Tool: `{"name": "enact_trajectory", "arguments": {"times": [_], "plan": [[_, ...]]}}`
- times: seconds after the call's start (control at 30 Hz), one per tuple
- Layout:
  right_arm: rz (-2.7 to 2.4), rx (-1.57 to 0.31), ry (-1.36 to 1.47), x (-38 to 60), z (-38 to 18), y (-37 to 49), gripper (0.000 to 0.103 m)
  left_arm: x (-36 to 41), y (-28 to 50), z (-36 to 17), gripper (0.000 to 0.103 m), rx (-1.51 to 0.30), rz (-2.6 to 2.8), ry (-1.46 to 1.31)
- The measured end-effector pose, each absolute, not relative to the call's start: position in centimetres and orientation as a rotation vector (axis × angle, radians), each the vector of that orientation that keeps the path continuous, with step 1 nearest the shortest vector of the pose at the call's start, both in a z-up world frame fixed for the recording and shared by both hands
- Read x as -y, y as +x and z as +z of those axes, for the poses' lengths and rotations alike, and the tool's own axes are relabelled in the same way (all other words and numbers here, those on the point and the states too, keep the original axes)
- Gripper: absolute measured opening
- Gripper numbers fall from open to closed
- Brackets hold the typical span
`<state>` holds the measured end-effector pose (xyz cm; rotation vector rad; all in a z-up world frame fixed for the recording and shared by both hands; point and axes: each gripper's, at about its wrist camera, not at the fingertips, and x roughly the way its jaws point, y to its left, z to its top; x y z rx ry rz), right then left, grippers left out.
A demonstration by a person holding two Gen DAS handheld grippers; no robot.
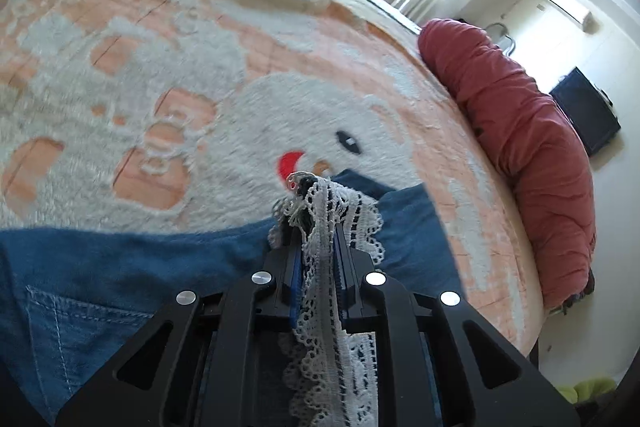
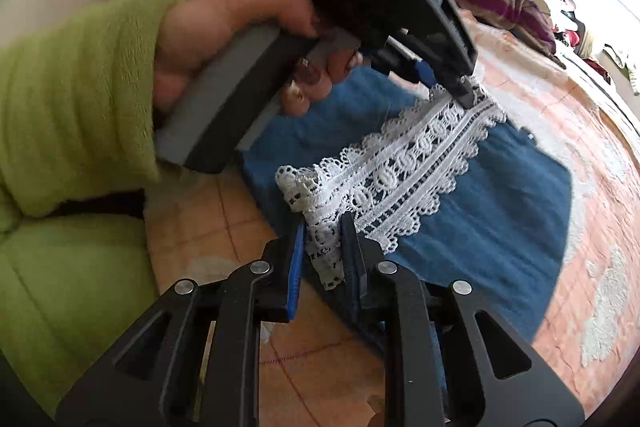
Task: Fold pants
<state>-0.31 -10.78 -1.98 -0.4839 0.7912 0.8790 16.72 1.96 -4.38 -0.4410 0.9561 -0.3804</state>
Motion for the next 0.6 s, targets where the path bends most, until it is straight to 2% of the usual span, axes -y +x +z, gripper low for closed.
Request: {"name": "enact_trajectory", "arguments": {"times": [0.13, 0.2, 0.3, 0.37, 0.47, 0.6], "plan": [[0.889, -0.782, -0.481, 11.1, -1.8, -0.6, 0.017, -2.4, 16.8, -5.3, 0.020, -0.969, -0.374, -0.452], [0.932, -0.787, -0.419, 11.9, -0.9, -0.8, 0.028, -2.6, 16.6, -5.0, 0.030, -0.959, -0.368, -0.454], [0.951, -0.758, -0.384, 13.1, 0.4, -1.4, 0.033, -3.3, 15.5, -3.9, 0.035, -0.945, -0.343, -0.436], [0.935, -0.730, -0.374, 14.4, 1.4, -1.8, 0.034, -3.8, 14.6, -3.0, 0.036, -0.934, -0.331, -0.433], [0.874, -0.716, -0.369, 16.3, 2.1, -1.4, 0.036, -4.5, 12.5, -1.6, 0.044, -0.919, -0.318, -0.420], [0.788, -0.714, -0.342, 18.9, 2.3, -0.5, 0.036, -4.8, 8.6, -1.1, 0.045, -0.936, -0.304, -0.378]]}}
